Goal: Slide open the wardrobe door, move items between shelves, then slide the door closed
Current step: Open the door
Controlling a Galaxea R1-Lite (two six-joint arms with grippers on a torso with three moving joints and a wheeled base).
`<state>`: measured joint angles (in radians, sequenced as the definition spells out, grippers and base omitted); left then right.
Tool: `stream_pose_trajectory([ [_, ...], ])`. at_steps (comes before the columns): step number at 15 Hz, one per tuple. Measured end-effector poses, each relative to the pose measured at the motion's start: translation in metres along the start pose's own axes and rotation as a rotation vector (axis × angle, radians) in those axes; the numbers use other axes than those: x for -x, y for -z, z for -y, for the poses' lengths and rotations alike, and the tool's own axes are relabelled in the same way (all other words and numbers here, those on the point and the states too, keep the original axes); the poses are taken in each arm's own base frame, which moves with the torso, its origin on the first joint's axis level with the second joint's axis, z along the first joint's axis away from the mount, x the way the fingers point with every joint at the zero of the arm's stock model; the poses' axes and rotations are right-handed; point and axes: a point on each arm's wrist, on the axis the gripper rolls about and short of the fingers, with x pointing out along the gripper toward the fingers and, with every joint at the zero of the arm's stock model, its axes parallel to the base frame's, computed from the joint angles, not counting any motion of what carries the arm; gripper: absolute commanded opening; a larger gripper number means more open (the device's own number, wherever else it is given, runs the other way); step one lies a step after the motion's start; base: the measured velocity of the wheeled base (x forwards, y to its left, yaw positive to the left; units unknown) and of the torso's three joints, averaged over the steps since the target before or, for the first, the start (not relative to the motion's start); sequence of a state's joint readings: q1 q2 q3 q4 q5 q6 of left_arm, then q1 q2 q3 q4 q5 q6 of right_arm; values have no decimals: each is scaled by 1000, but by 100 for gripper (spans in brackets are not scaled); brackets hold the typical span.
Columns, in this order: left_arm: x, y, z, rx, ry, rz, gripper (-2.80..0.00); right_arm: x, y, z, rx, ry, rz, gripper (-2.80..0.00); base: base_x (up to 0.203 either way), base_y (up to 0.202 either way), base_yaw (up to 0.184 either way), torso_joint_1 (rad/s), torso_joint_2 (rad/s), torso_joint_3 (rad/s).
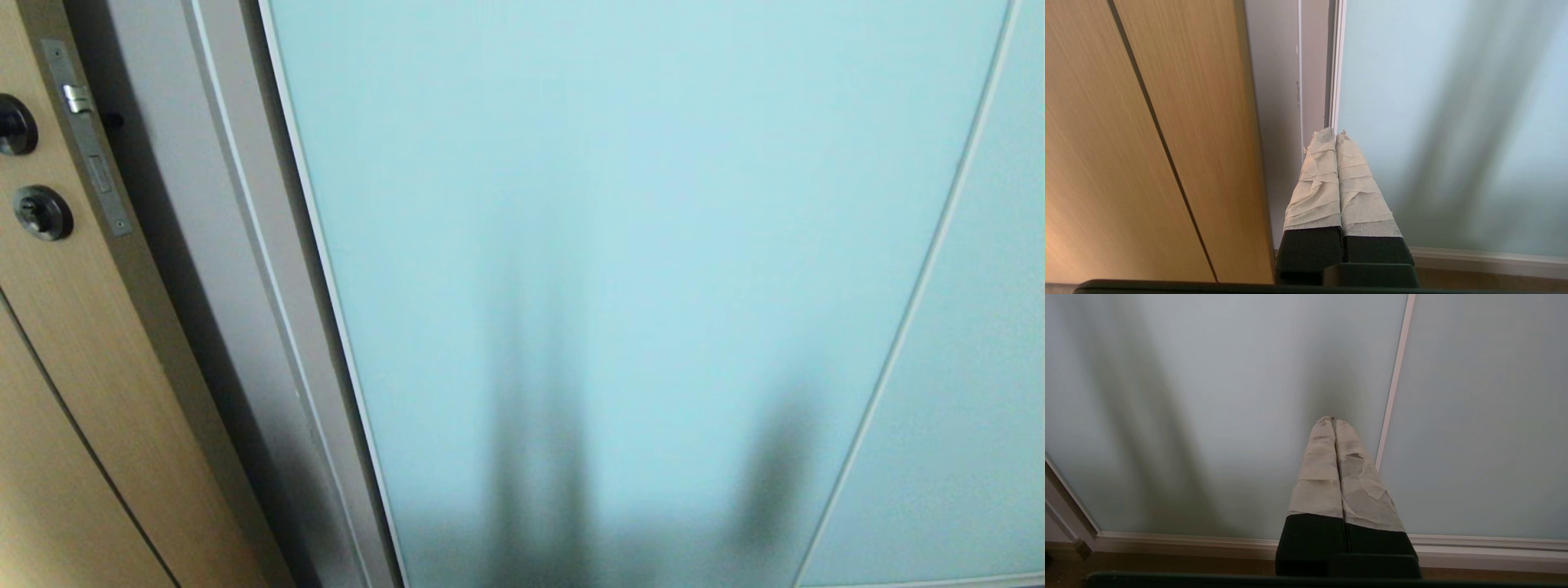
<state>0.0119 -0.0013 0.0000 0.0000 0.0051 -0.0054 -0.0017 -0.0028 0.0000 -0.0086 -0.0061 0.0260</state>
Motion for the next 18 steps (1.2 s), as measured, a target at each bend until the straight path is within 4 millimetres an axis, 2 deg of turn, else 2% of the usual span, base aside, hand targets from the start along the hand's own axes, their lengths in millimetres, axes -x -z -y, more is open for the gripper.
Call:
stream_pose_trajectory([
  [6,1,-3,0,-2,-9,8,-280,0,0,0,1,0,0,-280,0,0,0,0,0,0],
  [8,10,-33,0,-5,-15,92,-280,0,0,0,0,-1,0,-280,0,0,0,0,0,0],
  [10,16,-76,0,-4,-19,143,-280,0,0,0,0,-1,0,-280,0,0,0,0,0,0],
  [12,12,-130,0,-11,-29,158,-280,0,0,0,0,0,0,-280,0,0,0,0,0,0],
  [14,-8,-182,0,-38,-47,145,-280,0,0,0,0,0,0,-280,0,0,0,0,0,0],
  [15,-27,-203,0,-57,-65,112,-280,0,0,0,0,0,0,-280,0,0,0,0,0,0],
  [16,-50,-219,-1,-80,-90,55,-280,0,0,0,0,0,0,-280,0,0,0,0,0,0],
  [18,-99,-237,-2,-115,-141,-75,-280,0,0,0,0,0,0,-280,0,0,0,0,0,0],
])
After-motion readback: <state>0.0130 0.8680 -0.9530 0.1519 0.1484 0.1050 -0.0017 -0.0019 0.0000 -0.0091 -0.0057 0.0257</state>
